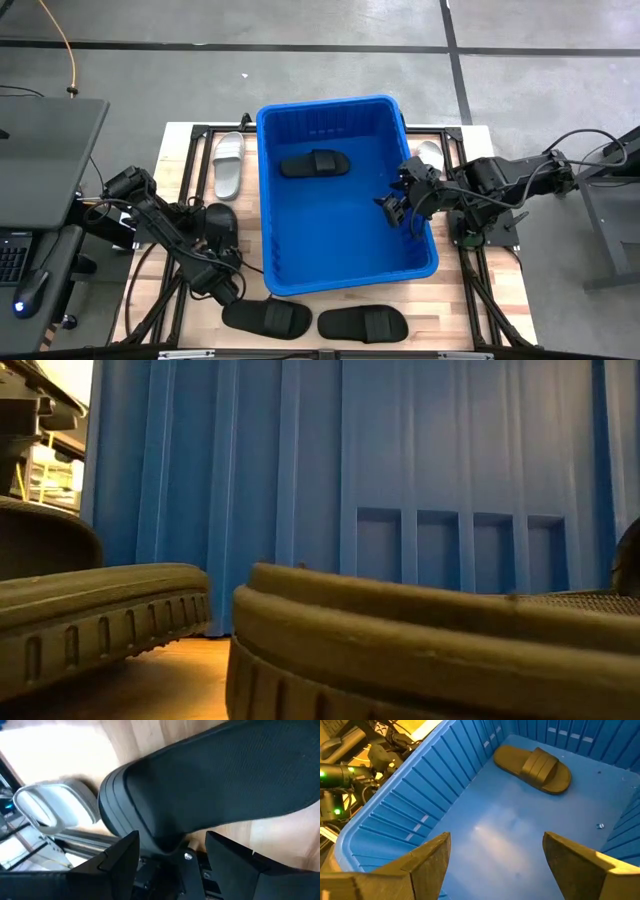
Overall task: Pick and place slides into bin
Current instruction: Put the black slipper into the bin
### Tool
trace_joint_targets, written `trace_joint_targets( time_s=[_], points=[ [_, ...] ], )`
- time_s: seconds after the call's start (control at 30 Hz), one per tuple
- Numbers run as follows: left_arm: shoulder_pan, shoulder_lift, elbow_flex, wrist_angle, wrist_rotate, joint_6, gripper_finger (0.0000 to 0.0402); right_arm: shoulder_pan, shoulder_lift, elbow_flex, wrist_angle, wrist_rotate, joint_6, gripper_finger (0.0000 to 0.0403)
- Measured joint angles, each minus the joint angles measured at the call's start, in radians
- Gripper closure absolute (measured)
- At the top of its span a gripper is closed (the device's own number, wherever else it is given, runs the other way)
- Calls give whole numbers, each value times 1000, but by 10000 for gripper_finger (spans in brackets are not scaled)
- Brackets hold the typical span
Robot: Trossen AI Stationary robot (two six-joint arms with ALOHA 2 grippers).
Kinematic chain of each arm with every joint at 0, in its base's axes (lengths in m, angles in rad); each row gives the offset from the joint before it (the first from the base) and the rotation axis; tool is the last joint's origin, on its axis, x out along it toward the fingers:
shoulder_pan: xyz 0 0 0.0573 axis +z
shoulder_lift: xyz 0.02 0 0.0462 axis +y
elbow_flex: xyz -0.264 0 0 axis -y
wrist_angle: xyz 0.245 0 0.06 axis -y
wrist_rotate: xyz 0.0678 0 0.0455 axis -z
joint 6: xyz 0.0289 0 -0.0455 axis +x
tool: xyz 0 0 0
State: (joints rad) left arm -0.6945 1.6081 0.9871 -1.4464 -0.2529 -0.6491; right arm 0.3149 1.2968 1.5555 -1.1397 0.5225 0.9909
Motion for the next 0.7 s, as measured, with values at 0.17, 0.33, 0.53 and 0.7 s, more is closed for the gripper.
trace_joint_targets(
  time_s=[0.17,0.33,0.53,0.7],
  points=[
    [1,0,0,18,38,65,186,0,0,0,0,25,-1,100],
    [0,0,0,27,87,125,186,0,0,0,0,29,-1,100],
    [0,0,0,32,84,121,186,0,0,0,0,26,3,100],
    [0,0,0,59,77,119,186,0,0,0,0,22,-9,100]
  ],
)
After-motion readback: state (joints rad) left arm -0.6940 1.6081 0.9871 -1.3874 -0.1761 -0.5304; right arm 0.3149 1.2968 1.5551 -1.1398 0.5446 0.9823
